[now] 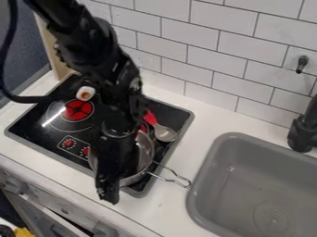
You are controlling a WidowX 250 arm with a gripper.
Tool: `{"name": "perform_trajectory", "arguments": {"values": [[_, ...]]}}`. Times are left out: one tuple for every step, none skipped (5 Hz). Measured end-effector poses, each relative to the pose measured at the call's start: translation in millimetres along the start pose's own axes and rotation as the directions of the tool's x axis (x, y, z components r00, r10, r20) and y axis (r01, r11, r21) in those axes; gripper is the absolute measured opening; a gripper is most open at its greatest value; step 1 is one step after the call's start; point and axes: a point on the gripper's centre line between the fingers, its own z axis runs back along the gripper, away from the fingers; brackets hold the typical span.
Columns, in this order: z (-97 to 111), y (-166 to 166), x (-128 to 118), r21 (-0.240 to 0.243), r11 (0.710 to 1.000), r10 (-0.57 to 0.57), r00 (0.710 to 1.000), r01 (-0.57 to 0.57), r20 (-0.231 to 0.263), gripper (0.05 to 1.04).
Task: Put the silver pot to the bottom left of the stove
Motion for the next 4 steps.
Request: {"name": "perform_trajectory", "arguments": {"values": [[-0.8,-5.1,2.4,-0.031,0.999,-0.009,1.0,0.009,0.002,0.659],[-2.2,-3.9,2.7,-0.034,0.999,-0.009,1.0,0.009,-0.002,0.351],[-1.1,-2.4,5.8,-0.051,0.999,-0.005,1.0,0.005,-0.012,0.159],[4.6,-3.5,7.8,-0.071,0.997,-0.006,1.0,0.004,-0.028,0.094]]}}
